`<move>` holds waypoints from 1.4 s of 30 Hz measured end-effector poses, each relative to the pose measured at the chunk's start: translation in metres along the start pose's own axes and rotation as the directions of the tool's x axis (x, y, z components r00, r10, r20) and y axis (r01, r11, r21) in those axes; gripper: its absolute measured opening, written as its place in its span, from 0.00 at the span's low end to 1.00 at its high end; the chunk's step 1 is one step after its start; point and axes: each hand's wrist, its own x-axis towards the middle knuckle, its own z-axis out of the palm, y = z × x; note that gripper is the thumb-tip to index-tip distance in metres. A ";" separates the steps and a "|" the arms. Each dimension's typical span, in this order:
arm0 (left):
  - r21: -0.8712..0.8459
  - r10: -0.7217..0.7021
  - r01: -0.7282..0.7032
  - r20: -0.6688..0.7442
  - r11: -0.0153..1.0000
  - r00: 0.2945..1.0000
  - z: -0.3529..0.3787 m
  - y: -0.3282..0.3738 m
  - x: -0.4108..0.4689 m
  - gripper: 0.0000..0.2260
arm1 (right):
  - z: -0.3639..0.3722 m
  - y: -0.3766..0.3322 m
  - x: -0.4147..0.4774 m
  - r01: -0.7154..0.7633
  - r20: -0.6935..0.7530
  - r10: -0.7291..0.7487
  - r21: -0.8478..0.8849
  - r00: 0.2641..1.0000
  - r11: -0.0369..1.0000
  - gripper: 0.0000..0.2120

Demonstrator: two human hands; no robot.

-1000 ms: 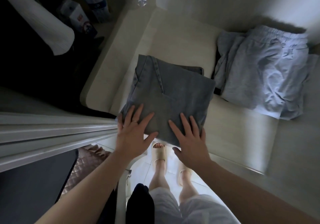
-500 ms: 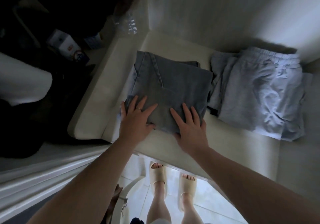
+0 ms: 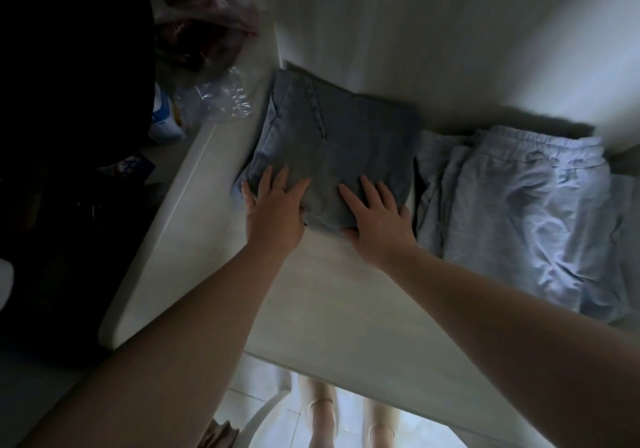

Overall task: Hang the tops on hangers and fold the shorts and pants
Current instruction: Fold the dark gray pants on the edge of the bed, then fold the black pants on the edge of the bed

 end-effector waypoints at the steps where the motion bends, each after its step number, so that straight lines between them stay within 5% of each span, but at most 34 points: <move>1: 0.015 0.000 0.000 0.002 1.000 1.000 0.000 0.001 -0.006 0.27 | -0.001 -0.001 -0.005 0.000 -0.001 0.000 0.006 1.000 1.000 0.34; 6: -0.094 0.018 -0.014 0.042 0.995 0.999 -0.003 0.008 -0.062 0.30 | -0.005 -0.002 -0.048 0.002 0.033 -0.003 0.042 0.999 0.999 0.33; 14: -0.127 0.049 -0.002 0.369 0.992 0.928 -0.016 0.018 -0.178 0.30 | -0.008 -0.016 -0.164 0.013 0.146 -0.018 0.038 0.989 0.999 0.31; 20: -0.181 -0.032 0.138 0.491 0.974 0.870 -0.069 0.018 -0.249 0.36 | -0.035 -0.033 -0.235 -0.017 0.130 0.005 0.090 0.992 0.996 0.31; 26: -0.255 -0.165 0.252 0.318 0.934 0.934 -0.148 0.014 -0.319 0.35 | -0.077 -0.057 -0.279 0.071 0.038 -0.084 0.250 0.996 0.965 0.29; 33: -0.332 -0.414 0.437 0.139 0.836 0.899 -0.200 0.034 -0.435 0.32 | -0.116 -0.087 -0.339 0.364 -0.053 -0.367 0.323 0.929 0.874 0.28; 37: -0.377 -0.562 0.524 0.011 0.764 0.827 -0.206 0.055 -0.516 0.32 | -0.118 -0.097 -0.386 0.500 -0.101 -0.502 0.376 0.859 0.780 0.27; 42: -0.367 -0.756 0.702 -0.007 0.611 0.654 -0.195 0.076 -0.621 0.32 | -0.113 -0.122 -0.440 0.657 -0.199 -0.645 0.432 0.738 0.619 0.26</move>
